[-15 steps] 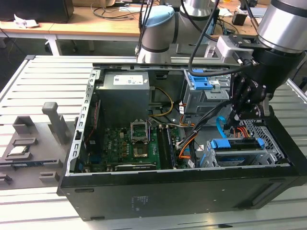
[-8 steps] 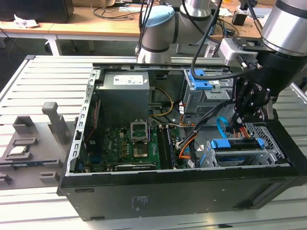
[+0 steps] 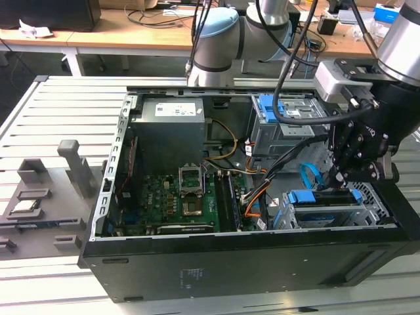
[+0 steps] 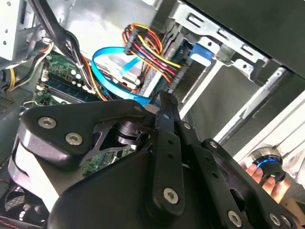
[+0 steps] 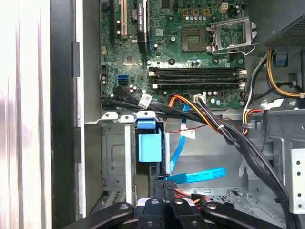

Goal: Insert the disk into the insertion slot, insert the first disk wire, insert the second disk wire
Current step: 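Insert the second disk wire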

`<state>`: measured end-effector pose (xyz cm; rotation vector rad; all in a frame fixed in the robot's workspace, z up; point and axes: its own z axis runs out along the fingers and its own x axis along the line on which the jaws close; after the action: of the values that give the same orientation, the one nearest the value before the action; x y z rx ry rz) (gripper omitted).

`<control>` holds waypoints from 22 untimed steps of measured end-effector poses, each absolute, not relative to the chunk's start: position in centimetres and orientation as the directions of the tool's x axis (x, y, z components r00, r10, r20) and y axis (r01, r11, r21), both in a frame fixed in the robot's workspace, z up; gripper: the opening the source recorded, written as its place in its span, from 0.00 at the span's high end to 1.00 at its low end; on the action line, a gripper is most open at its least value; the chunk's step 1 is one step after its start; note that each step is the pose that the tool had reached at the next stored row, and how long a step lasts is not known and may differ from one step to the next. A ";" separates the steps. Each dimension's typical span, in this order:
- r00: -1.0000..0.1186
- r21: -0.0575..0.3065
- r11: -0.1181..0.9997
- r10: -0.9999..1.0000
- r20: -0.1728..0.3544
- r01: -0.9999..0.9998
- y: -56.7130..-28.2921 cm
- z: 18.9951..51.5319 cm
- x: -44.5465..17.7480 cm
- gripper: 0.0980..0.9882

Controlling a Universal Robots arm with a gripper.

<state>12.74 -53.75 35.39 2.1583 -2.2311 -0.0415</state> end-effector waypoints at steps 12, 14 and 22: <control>-0.036 0.046 0.036 -0.999 0.000 -0.998 -55.0 35.4 13.4 1.00; -0.042 0.046 0.042 -0.999 0.000 -0.998 -55.0 35.4 13.5 1.00; -0.060 0.046 0.060 -0.998 0.000 -0.997 -54.7 35.4 14.1 1.00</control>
<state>14.13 -54.65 35.38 2.1319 -2.2641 -0.0522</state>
